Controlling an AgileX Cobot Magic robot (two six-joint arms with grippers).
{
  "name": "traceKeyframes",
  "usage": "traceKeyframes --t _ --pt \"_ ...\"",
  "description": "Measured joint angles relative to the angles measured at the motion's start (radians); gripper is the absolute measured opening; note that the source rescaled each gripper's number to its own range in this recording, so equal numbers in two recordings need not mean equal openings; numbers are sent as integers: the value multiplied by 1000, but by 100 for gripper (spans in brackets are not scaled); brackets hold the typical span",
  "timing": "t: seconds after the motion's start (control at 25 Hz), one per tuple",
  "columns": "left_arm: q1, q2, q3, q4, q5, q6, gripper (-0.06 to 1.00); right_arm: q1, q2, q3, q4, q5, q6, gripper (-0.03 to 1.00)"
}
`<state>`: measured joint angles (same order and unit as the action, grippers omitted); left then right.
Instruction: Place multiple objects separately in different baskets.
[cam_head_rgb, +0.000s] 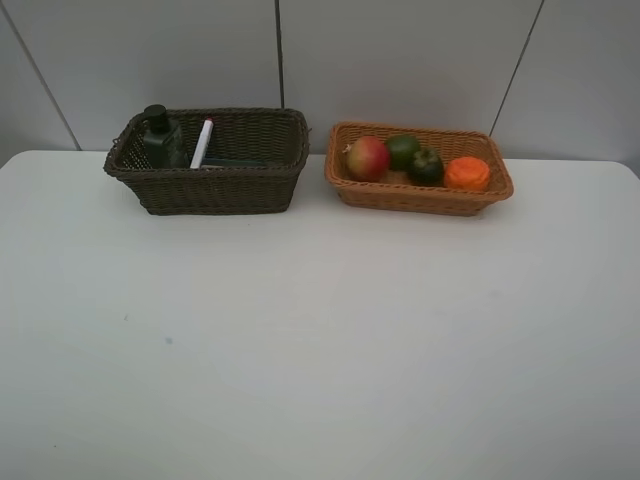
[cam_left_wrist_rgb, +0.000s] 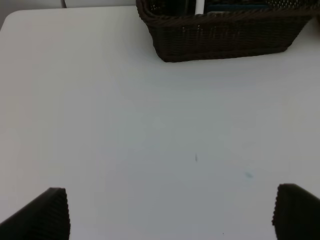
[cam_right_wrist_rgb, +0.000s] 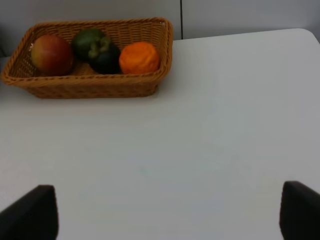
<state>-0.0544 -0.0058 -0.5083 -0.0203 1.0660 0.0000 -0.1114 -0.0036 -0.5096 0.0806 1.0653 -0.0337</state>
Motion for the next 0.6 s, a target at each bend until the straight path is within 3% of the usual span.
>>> traceKeyframes --t 0.6 --pt "0 0 0 0 0 0 100 0 0 0 0 0 0 95"
